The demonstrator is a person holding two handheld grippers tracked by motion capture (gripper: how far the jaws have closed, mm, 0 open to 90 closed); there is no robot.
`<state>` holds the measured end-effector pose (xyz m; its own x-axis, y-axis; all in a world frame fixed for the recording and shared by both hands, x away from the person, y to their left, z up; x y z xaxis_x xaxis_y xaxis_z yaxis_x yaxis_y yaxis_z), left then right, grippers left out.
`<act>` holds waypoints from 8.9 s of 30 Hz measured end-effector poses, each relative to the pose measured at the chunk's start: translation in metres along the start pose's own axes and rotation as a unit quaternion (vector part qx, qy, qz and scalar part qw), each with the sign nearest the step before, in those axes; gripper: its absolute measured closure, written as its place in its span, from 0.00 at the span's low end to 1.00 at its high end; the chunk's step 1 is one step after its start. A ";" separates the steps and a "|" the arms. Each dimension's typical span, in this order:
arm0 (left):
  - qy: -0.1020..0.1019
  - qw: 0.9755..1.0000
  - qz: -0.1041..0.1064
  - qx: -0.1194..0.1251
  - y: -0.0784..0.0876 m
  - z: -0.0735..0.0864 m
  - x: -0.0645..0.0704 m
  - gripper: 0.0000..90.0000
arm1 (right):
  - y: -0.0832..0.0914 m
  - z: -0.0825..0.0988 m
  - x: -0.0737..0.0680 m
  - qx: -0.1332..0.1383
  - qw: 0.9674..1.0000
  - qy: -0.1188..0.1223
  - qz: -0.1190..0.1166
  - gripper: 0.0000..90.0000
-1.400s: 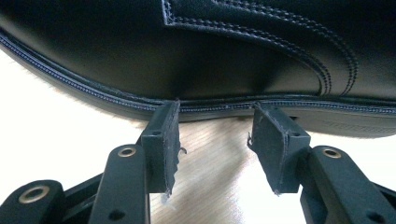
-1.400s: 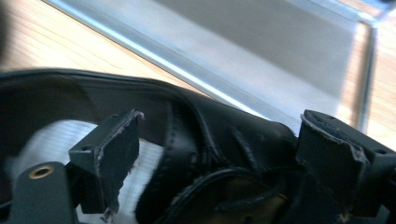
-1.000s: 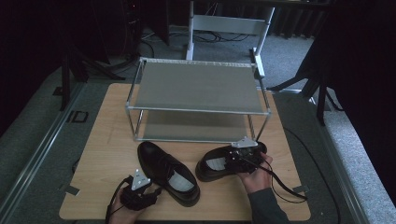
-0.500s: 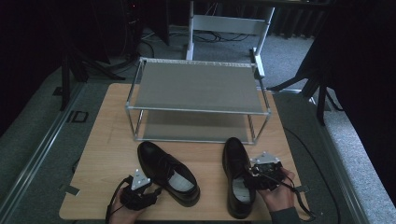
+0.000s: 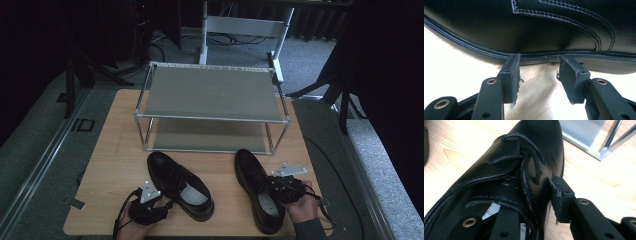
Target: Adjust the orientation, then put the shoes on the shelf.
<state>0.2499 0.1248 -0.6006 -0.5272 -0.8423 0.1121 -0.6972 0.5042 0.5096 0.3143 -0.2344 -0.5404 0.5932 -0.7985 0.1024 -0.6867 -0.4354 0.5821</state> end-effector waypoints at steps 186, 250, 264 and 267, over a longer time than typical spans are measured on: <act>-0.029 0.982 0.184 0.027 -0.076 -0.054 0.104 0.64 | 0.016 0.012 -0.001 -0.102 0.991 0.000 -0.084 0.49; -0.020 0.982 0.181 0.045 -0.070 -0.064 0.098 0.62 | 0.006 -0.022 0.001 -0.068 0.988 -0.070 -0.119 0.89; -0.013 0.986 0.151 0.065 -0.063 -0.080 0.076 0.62 | -0.009 -0.046 -0.003 -0.054 0.990 -0.062 -0.116 0.90; -0.010 0.987 0.143 0.069 -0.062 -0.082 0.072 0.62 | -0.012 -0.050 -0.004 -0.049 0.989 -0.069 -0.120 0.89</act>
<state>0.2953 0.0171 -0.5539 -0.7208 -0.6586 0.2162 -0.5773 0.7430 0.3385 0.3416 -0.2054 -0.5079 0.6672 -0.7285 -0.1553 -0.4848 -0.5831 0.6519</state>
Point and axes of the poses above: each handheld gripper's, and its own axes: y roughly backward along the jaws, z roughly out of its underside, x roughly to its right, the point moved 7 cm from there along -y, roughly forward along the jaws, and after that the axes turned 14 degrees about x, right-handed, at the moved point
